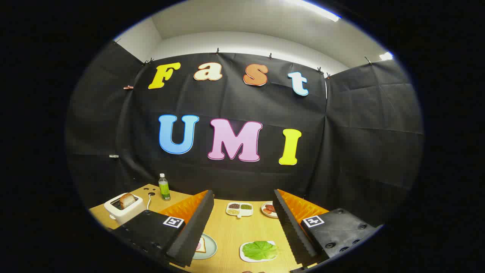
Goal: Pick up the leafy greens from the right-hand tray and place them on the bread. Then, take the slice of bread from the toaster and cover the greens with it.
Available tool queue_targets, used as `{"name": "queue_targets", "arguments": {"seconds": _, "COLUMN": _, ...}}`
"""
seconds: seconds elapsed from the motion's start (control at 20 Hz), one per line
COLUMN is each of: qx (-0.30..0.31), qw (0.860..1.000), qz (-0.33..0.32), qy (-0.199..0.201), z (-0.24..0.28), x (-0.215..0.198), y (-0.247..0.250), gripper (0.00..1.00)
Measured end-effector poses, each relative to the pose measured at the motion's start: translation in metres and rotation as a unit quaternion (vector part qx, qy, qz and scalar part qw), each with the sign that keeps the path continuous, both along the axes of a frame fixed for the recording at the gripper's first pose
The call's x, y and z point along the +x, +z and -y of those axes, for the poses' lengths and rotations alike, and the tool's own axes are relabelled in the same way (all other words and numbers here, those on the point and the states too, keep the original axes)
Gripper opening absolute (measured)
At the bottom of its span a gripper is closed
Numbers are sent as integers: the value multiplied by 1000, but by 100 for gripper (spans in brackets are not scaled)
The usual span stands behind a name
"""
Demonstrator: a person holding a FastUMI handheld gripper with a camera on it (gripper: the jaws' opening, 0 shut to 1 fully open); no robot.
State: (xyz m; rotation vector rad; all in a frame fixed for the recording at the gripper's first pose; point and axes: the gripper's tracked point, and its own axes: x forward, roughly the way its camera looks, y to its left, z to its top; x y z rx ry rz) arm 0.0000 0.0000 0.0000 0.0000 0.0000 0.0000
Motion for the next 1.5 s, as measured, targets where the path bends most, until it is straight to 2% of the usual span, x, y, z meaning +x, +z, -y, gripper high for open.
{"name": "queue_targets", "arguments": {"seconds": 0.45, "qx": 2, "qw": 1000, "qz": -29, "qy": -1, "z": 2, "x": 13, "y": -25, "gripper": 97}}
{"name": "queue_targets", "arguments": {"seconds": 1.05, "qx": -33, "qw": 996, "qz": -72, "qy": 42, "z": 2, "x": 39, "y": -68, "gripper": 97}}
{"name": "queue_targets", "arguments": {"seconds": 1.2, "qx": -76, "qw": 988, "qz": -117, "qy": 66, "z": 8, "x": 50, "y": -103, "gripper": 97}}
{"name": "queue_targets", "arguments": {"seconds": 1.5, "qx": -103, "qw": 970, "qz": -192, "qy": 108, "z": 25, "x": 77, "y": -165, "gripper": 98}}
